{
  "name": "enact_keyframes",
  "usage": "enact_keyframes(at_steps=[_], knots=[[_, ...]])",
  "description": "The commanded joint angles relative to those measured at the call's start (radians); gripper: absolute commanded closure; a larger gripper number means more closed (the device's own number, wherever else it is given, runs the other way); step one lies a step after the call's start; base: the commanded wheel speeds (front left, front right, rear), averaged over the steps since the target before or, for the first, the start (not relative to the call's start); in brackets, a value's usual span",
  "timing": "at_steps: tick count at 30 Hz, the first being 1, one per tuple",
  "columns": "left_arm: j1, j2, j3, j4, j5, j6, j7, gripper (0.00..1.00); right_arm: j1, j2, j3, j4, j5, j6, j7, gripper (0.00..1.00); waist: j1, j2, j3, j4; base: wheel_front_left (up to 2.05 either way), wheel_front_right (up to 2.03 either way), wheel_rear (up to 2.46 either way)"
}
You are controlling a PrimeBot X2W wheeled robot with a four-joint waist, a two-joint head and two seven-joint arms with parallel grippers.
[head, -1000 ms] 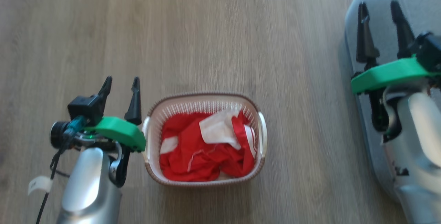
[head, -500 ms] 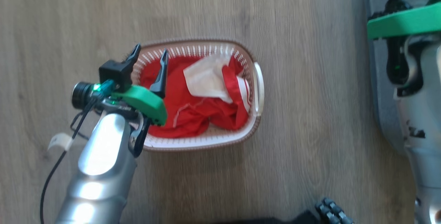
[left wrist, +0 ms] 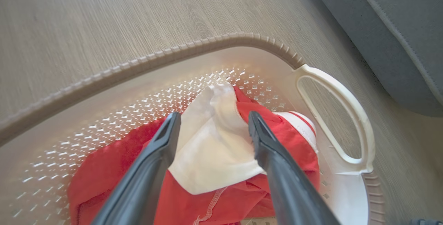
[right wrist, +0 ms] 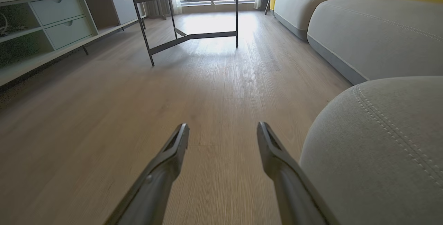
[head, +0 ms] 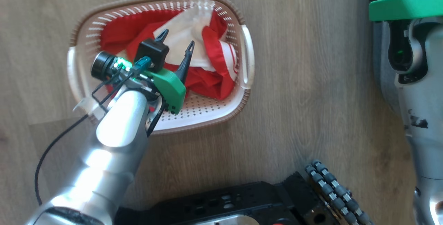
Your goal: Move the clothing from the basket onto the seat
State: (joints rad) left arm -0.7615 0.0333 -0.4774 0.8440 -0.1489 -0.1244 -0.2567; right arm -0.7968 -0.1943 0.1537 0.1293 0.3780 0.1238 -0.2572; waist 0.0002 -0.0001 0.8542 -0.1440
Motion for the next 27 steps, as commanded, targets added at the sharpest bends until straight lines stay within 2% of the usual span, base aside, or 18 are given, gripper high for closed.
enact_keyframes(at_steps=[1,11,19,27], knots=[[-0.007,0.017,0.005,-0.006,0.002,-0.006,-0.005,0.00,0.009,0.007,0.004,-0.034,0.001,0.007,-0.005,0.00,-0.0002,0.0001,0.033,-0.031,0.00,0.00,0.00],[-0.124,0.017,-0.130,0.142,-0.062,-0.006,-0.005,0.00,0.013,0.027,-0.009,-0.034,0.004,0.007,-0.005,0.00,-0.0002,0.0001,0.100,-0.099,0.00,0.00,0.00],[-0.228,0.018,-0.167,0.352,-0.080,-0.002,0.016,0.00,0.011,0.048,-0.005,-0.034,0.003,0.007,-0.005,0.00,-0.0002,0.0001,0.146,-0.143,0.00,0.00,0.00],[-0.269,0.047,-0.176,0.424,-0.077,0.035,0.057,0.00,0.012,0.064,-0.010,-0.037,0.004,0.007,-0.005,0.00,-0.0002,0.0001,0.170,-0.176,0.00,0.00,0.00]])
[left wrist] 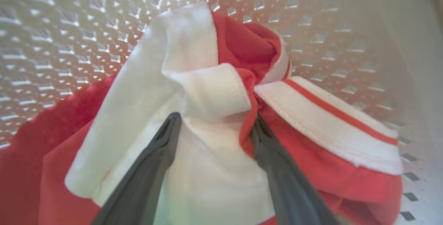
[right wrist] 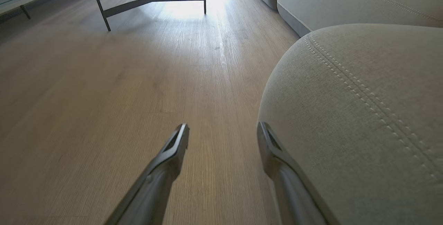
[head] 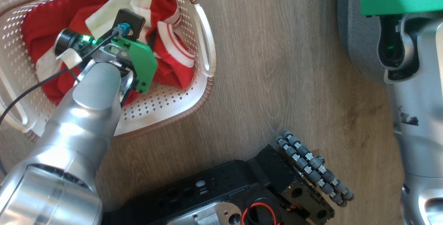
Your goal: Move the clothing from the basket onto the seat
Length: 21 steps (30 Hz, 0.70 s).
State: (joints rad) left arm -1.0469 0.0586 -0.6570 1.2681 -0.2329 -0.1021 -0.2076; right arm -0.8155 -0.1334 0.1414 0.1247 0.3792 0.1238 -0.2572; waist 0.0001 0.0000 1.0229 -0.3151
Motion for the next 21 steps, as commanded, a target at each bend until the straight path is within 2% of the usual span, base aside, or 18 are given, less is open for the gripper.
enact_keyframes(at_steps=[1,9,10,11,17,21], knots=[[0.016,0.027,-0.005,0.005,0.014,0.017,0.021,0.00,0.034,0.004,0.001,-0.033,0.001,0.007,-0.005,0.00,-0.0001,0.0000,0.001,-0.007,0.00,0.00,0.00],[0.011,0.043,-0.059,0.017,0.050,0.017,0.102,0.00,0.048,0.007,-0.005,-0.033,-0.002,0.007,-0.005,0.00,-0.0001,0.0000,-0.002,-0.016,0.00,0.00,0.00],[0.010,0.045,-0.060,0.018,0.049,0.018,0.105,0.73,0.048,0.007,-0.006,-0.033,-0.002,0.007,-0.005,0.00,-0.0001,0.0000,-0.003,-0.016,0.00,0.00,0.00],[0.009,0.046,-0.061,0.018,0.048,0.020,0.106,1.00,0.049,0.008,-0.006,-0.032,-0.002,0.007,-0.005,0.00,-0.0001,0.0000,-0.004,-0.017,0.00,0.00,0.00],[0.013,0.052,-0.041,0.020,0.015,0.030,0.096,1.00,0.032,0.011,-0.005,-0.029,0.000,0.007,-0.005,0.00,-0.0001,0.0000,-0.022,-0.019,0.00,0.00,0.00],[0.036,0.038,-0.026,0.021,-0.013,0.028,0.061,1.00,0.030,0.000,-0.002,-0.025,-0.003,0.007,-0.005,0.00,-0.0001,0.0000,-0.067,0.003,0.00,0.00,0.00]])
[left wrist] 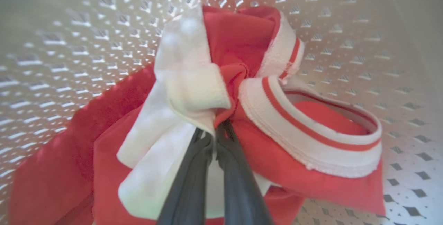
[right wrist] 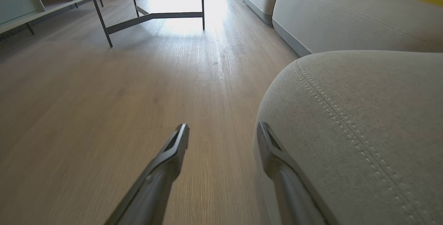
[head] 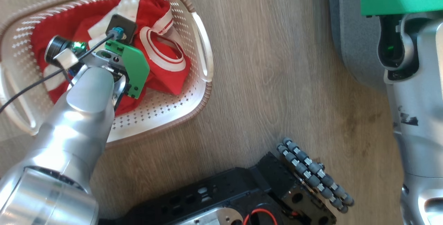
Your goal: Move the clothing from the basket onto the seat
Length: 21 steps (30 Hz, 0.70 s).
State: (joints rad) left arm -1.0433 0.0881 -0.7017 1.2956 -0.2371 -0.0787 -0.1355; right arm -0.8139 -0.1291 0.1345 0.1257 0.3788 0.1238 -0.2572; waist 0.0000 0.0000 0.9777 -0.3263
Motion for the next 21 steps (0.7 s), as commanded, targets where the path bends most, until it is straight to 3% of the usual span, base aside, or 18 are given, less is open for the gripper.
enact_keyframes(at_steps=[1,10,21], knots=[[0.043,0.004,0.029,-0.006,-0.023,0.006,-0.022,1.00,0.030,-0.008,0.007,-0.024,-0.004,0.007,-0.005,0.00,0.0000,0.0000,-0.039,0.020,0.00,0.00,0.00],[0.114,-0.031,0.057,-0.018,-0.097,-0.011,-0.101,1.00,0.058,-0.041,0.025,0.002,-0.007,0.007,-0.005,0.00,0.0000,0.0000,-0.204,0.077,0.00,0.00,0.00],[0.226,-0.037,0.072,-0.073,-0.176,-0.029,-0.125,1.00,0.111,-0.069,0.070,0.057,-0.003,0.007,-0.005,0.00,0.0000,0.0000,-0.425,0.135,0.00,0.00,0.00]])
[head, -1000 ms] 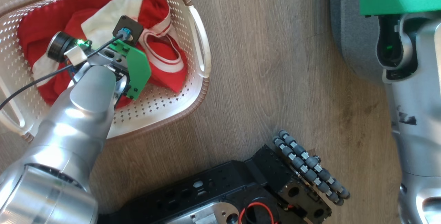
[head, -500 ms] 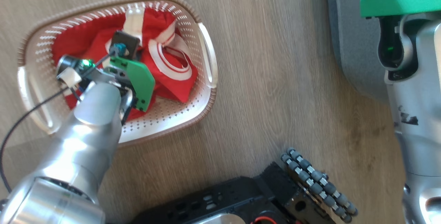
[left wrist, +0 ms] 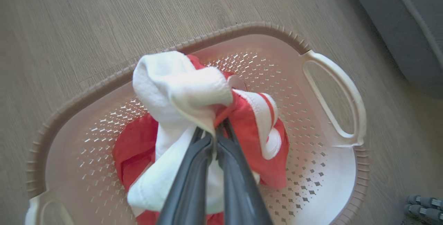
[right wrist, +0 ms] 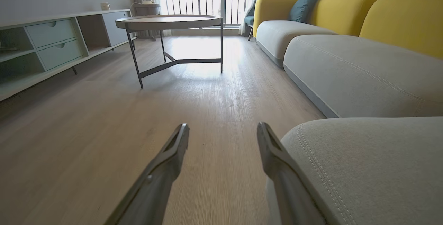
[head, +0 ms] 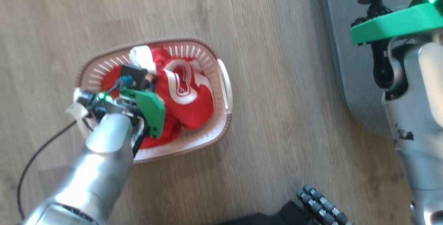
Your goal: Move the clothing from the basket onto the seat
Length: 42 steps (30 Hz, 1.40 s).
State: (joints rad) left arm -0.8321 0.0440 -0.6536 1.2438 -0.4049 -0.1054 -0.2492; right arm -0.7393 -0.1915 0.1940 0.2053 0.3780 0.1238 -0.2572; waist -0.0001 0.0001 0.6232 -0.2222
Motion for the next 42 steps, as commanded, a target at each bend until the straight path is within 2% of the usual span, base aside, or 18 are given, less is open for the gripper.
enact_keyframes(at_steps=[1,10,21,30,42], knots=[[0.026,0.007,0.024,-0.036,-0.016,-0.003,-0.012,1.00,0.044,-0.009,0.016,-0.017,-0.002,0.007,-0.005,0.00,0.0001,-0.0001,-0.089,0.037,0.00,0.00,0.00],[0.106,0.006,0.067,-0.212,-0.039,0.009,-0.012,1.00,0.099,-0.033,0.037,0.025,0.013,0.007,-0.005,0.00,0.0001,-0.0001,-0.221,0.098,0.00,0.00,0.00],[0.206,0.008,0.179,-0.443,0.019,0.002,-0.012,1.00,0.206,-0.040,0.055,0.067,0.023,0.007,-0.005,0.00,0.0001,-0.0001,-0.392,0.175,0.00,0.00,0.00],[0.254,0.007,0.259,-0.677,0.073,-0.013,-0.013,1.00,0.280,-0.035,0.069,0.095,0.028,0.007,-0.005,0.00,0.0001,-0.0001,-0.476,0.207,0.00,0.00,0.00],[0.215,0.006,0.254,-0.953,0.108,-0.022,-0.013,1.00,0.353,-0.018,0.078,0.116,0.039,0.007,-0.005,0.00,0.0001,-0.0001,-0.535,0.229,0.00,0.00,0.00]])
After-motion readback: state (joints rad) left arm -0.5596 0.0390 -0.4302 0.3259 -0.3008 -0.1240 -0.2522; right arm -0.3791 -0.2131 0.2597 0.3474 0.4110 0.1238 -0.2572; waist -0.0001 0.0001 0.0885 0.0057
